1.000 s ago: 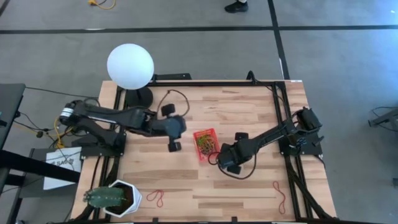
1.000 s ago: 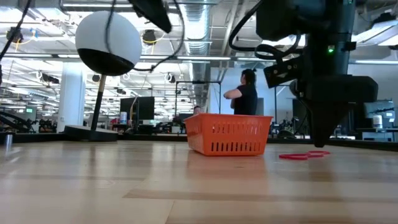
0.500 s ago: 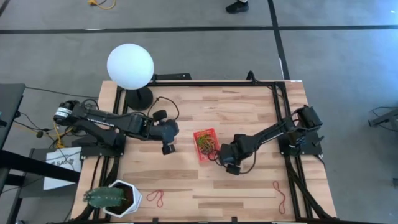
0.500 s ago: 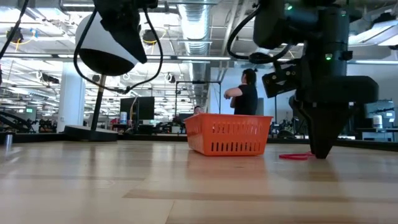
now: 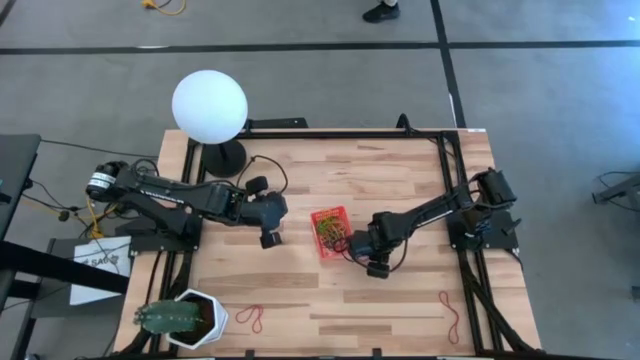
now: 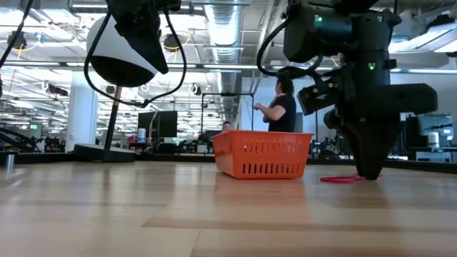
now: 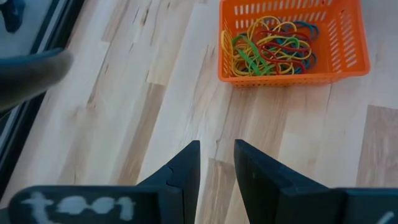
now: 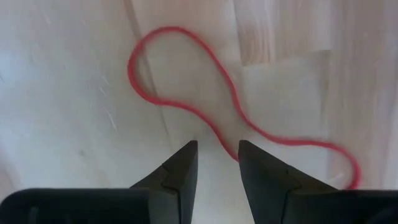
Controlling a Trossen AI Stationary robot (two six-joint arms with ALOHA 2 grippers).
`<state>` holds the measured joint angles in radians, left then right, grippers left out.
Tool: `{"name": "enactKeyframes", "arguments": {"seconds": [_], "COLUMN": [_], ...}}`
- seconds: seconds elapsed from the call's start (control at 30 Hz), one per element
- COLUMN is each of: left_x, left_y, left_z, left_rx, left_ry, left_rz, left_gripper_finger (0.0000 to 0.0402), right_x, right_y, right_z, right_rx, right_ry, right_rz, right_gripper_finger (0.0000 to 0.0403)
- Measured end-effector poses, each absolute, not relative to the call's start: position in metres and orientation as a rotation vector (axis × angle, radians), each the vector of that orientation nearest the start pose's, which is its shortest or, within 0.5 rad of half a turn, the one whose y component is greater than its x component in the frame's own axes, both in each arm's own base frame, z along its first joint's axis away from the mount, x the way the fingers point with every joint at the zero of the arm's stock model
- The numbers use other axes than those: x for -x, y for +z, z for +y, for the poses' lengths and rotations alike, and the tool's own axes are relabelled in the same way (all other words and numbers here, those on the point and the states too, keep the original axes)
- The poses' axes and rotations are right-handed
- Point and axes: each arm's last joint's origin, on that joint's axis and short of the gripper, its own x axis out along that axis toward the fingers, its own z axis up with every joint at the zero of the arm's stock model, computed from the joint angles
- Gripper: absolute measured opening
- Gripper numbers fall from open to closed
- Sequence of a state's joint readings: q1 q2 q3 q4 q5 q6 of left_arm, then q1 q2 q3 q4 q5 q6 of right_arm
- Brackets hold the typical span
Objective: Pick and place items into bin
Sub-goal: Put the red rubber band into the orange bin
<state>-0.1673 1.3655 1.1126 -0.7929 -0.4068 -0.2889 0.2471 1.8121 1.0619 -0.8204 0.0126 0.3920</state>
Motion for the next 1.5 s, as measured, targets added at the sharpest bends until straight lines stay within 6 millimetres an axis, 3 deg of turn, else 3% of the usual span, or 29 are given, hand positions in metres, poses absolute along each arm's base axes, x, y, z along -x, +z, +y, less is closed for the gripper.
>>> {"name": "enactKeyframes", "arguments": {"seconds": [0.13,0.37,0.7,1.1,1.2,1.37,1.5], "left_x": [-0.264,-0.264,-0.264,-0.264,-0.264,-0.264,-0.264], "left_y": [0.277,0.277,0.277,0.277,0.277,0.277,0.277], "left_z": [-0.033,-0.033,-0.033,-0.033,-0.033,-0.033,-0.033], "left_rx": [-0.035,-0.035,-0.038,-0.038,-0.038,-0.038,-0.038], "left_ry": [0.358,0.357,0.355,0.355,0.356,0.356,0.357], "left_rz": [0.959,0.958,0.958,0.958,0.958,0.958,0.956], "left_gripper_finger": [0.0089,0.0089,0.0089,0.0089,0.0089,0.0089,0.0089], "right_x": [-0.297,-0.292,-0.288,-0.288,-0.289,-0.292,-0.292], "right_y": [0.153,0.141,0.129,0.129,0.129,0.142,0.175], "right_z": [0.076,0.066,0.054,0.062,0.063,0.069,0.078], "right_rx": [-0.090,-0.055,-0.160,-0.177,-0.205,-0.243,-0.236], "right_ry": [-0.113,-0.126,-0.076,-0.058,-0.089,-0.098,-0.050], "right_rz": [1.548,1.583,1.567,1.552,1.548,1.536,1.446], "right_gripper_finger": [0.0111,0.0111,0.0108,0.0054,0.0024,0.0007,0.0002]}}
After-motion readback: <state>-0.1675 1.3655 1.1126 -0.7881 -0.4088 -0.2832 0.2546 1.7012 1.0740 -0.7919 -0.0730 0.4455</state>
